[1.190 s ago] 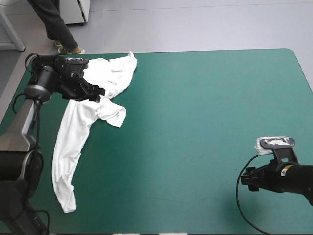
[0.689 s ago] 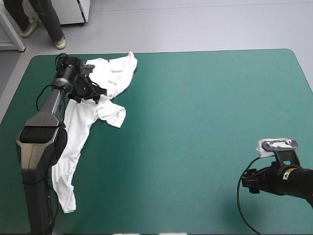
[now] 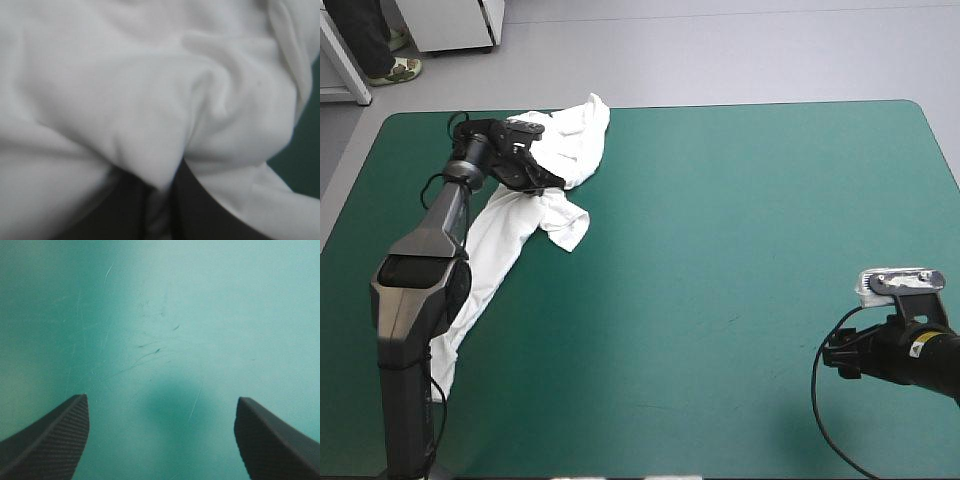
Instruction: Fold the cloth
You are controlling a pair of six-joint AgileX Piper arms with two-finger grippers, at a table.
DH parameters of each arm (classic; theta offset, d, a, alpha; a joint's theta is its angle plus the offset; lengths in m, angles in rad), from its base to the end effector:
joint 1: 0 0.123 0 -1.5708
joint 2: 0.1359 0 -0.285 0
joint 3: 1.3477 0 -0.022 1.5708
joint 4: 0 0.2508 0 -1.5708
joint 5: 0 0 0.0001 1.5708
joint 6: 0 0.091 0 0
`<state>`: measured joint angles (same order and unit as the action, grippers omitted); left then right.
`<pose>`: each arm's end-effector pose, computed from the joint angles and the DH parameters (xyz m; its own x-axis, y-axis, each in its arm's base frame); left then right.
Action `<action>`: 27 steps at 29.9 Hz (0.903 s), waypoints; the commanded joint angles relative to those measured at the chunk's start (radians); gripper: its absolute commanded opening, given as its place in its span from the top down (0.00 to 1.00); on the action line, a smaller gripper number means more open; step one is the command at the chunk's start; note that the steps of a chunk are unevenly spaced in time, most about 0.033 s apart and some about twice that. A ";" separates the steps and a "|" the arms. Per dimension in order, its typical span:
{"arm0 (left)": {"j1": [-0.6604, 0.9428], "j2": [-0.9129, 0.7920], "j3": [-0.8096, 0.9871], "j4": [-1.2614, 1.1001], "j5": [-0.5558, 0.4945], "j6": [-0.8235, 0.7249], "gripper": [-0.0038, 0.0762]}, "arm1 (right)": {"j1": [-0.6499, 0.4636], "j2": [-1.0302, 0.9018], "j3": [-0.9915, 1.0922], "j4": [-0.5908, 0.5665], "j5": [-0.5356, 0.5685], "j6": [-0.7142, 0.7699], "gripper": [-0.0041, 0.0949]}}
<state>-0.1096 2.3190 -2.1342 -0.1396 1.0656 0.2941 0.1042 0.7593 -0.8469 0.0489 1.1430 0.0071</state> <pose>0.5039 -0.0666 0.2183 -0.8525 0.3178 -0.4150 0.3573 0.9338 -0.0190 0.1153 0.0161 0.3357 -0.8224 -0.0585 -0.5659 -0.1065 0.9929 0.0521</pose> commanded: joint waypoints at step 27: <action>-0.930 -0.025 -0.145 0.134 0.032 0.007 0.71 | 0.000 -0.004 -0.228 -0.147 0.073 0.063 0.22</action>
<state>-1.0332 2.3587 -2.2337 -0.0281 1.0802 0.3702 0.1042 0.7593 -1.0409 -0.0730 1.2487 0.0705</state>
